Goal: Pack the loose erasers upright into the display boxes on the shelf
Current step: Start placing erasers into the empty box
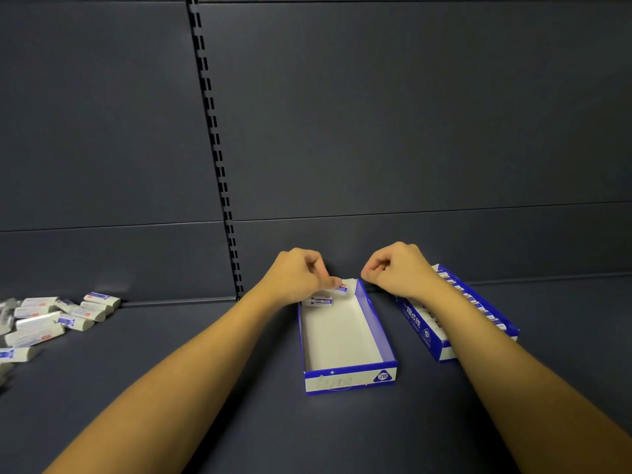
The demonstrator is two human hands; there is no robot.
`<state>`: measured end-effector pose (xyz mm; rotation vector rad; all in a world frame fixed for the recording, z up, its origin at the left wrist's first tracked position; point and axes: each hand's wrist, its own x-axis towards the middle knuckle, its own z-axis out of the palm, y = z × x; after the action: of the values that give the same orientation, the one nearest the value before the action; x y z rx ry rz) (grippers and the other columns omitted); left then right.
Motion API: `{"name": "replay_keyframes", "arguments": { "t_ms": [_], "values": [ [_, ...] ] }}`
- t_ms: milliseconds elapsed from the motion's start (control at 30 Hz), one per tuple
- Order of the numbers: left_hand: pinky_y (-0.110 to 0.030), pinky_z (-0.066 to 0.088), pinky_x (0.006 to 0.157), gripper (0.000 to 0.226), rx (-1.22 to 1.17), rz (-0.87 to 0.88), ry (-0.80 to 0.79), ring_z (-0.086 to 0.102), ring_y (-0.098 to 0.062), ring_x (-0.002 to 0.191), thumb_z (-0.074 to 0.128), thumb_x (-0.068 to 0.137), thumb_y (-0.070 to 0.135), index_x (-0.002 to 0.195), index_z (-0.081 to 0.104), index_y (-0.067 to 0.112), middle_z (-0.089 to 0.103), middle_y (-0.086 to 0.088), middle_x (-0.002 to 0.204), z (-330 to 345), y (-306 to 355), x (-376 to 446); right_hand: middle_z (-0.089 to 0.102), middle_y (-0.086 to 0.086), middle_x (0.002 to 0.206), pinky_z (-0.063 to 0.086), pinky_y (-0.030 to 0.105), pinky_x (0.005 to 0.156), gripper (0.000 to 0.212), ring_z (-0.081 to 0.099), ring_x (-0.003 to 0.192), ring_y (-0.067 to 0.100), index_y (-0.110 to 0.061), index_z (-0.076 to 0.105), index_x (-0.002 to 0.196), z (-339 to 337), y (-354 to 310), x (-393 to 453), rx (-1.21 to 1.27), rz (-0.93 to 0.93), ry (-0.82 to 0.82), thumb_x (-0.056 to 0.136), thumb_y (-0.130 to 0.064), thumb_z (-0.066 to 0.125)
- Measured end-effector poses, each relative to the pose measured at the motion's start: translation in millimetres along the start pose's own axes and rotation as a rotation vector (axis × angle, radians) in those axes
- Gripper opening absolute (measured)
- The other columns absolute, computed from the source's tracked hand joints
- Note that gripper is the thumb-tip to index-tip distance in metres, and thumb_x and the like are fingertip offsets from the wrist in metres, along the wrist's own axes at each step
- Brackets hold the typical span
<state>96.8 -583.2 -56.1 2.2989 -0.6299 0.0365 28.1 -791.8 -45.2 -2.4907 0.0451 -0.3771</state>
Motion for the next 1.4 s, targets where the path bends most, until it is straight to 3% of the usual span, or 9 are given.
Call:
{"name": "replay_keyframes", "arguments": {
  "t_ms": [267, 433, 633, 933, 1100, 1400],
  "values": [
    [-0.033, 0.059, 0.081, 0.019, 0.138, 0.088, -0.054, 0.069, -0.01, 0.086, 0.073, 0.088, 0.041, 0.093, 0.081, 0.024, 0.076, 0.007, 0.092, 11.9, 2.4, 3.9, 0.071, -0.012, 0.083, 0.045, 0.014, 0.063, 0.01, 0.065, 0.08, 0.007, -0.024, 0.075, 0.087, -1.9, -2.2, -3.1, 0.003, 0.009, -0.009, 0.091, -0.02, 0.068],
    [-0.039, 0.051, 0.09, 0.018, 0.164, 0.131, 0.068, 0.057, -0.015, 0.099, 0.076, 0.084, 0.046, 0.085, 0.083, 0.03, 0.071, 0.014, 0.085, 20.7, -1.9, 11.4, 0.07, -0.012, 0.085, 0.047, 0.018, 0.067, 0.014, 0.065, 0.085, 0.009, -0.028, 0.073, 0.084, -2.9, -1.0, -3.9, -0.001, 0.022, -0.017, 0.094, -0.019, 0.066],
    [-0.04, 0.054, 0.091, 0.022, 0.198, 0.101, 0.01, 0.067, -0.012, 0.09, 0.076, 0.084, 0.047, 0.092, 0.083, 0.028, 0.077, 0.01, 0.088, 25.8, -2.3, 17.5, 0.07, -0.009, 0.096, 0.049, 0.021, 0.069, 0.021, 0.064, 0.094, 0.013, -0.033, 0.07, 0.081, -2.6, 0.1, -3.8, -0.008, 0.052, -0.06, 0.095, -0.019, 0.064],
    [-0.034, 0.057, 0.078, 0.026, 0.267, 0.118, 0.002, 0.068, -0.011, 0.076, 0.077, 0.081, 0.05, 0.088, 0.083, 0.026, 0.077, 0.004, 0.078, 26.1, 8.9, 22.4, 0.071, -0.008, 0.094, 0.049, 0.019, 0.066, 0.021, 0.065, 0.095, 0.014, -0.029, 0.075, 0.085, -1.5, -1.5, -5.9, -0.014, 0.074, -0.073, 0.094, -0.017, 0.061],
    [-0.038, 0.06, 0.078, 0.027, 0.171, 0.117, -0.041, 0.069, -0.012, 0.078, 0.081, 0.079, 0.046, 0.091, 0.083, 0.022, 0.077, 0.005, 0.083, 28.1, 3.7, 21.3, 0.072, -0.009, 0.094, 0.048, 0.017, 0.064, 0.024, 0.066, 0.093, 0.013, -0.033, 0.073, 0.079, -2.9, -2.5, -8.2, 0.001, 0.07, -0.068, 0.094, -0.017, 0.062],
    [-0.038, 0.061, 0.076, 0.025, 0.254, 0.142, -0.057, 0.068, -0.012, 0.077, 0.083, 0.075, 0.047, 0.083, 0.083, 0.024, 0.075, 0.008, 0.077, 23.5, 6.9, 21.8, 0.068, -0.013, 0.088, 0.047, 0.014, 0.061, 0.018, 0.064, 0.087, 0.012, -0.032, 0.068, 0.08, -3.0, -3.1, -10.6, -0.015, 0.028, -0.088, 0.092, -0.019, 0.067]
  ]
}}
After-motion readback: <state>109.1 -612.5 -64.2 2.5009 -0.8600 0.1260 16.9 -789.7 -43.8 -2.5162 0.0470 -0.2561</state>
